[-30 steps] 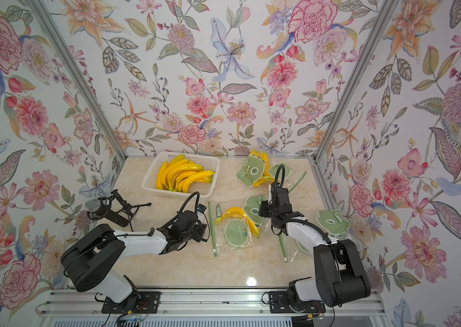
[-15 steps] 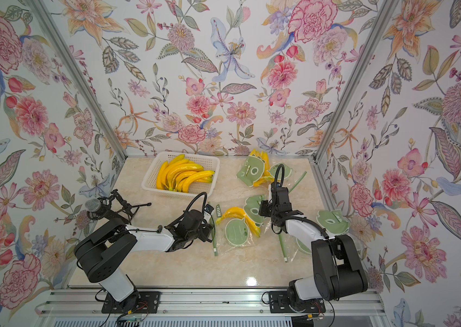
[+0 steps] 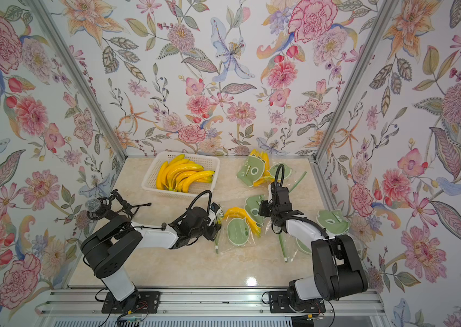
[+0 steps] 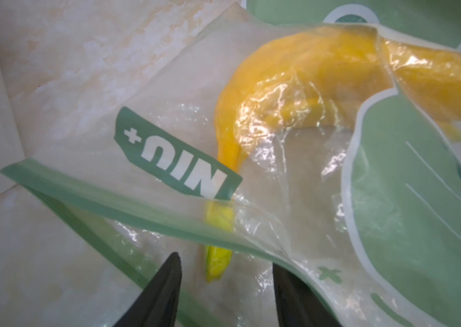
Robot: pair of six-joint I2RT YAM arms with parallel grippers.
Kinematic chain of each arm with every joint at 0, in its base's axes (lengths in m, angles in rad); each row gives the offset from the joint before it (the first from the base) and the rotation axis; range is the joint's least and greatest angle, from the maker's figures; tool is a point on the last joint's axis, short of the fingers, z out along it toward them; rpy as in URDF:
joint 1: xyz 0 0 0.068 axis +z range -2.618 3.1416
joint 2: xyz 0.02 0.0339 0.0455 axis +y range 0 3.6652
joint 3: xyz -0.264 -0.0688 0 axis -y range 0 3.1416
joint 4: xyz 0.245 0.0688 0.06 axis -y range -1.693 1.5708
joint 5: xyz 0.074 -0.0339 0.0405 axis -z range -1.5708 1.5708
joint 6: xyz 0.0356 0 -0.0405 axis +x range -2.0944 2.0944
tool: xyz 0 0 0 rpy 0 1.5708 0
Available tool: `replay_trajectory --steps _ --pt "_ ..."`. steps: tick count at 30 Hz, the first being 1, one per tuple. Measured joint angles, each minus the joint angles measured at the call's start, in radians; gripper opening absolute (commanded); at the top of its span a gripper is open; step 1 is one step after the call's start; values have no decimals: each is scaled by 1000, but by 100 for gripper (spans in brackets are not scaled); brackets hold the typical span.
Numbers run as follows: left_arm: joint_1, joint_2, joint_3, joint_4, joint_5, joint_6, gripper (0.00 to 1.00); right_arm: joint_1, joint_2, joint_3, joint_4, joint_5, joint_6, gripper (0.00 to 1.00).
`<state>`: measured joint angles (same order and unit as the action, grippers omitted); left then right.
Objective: Open the zip-top bag and take out the banana
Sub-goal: Pick up the banana from the zipper food storage bag.
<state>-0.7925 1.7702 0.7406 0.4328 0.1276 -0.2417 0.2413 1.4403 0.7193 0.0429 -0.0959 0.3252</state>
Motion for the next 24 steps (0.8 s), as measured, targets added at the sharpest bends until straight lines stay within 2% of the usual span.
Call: replay_trajectory --steps 5,14,24 --pt "0 77 87 -20 -6 8 44 0 0 0 0 -2 0 0" --pt "0 114 115 -47 -46 17 15 -2 0 0 0 -1 0 0" --pt "-16 -43 -29 -65 -170 -4 8 -8 -34 -1 0 10 0 0"
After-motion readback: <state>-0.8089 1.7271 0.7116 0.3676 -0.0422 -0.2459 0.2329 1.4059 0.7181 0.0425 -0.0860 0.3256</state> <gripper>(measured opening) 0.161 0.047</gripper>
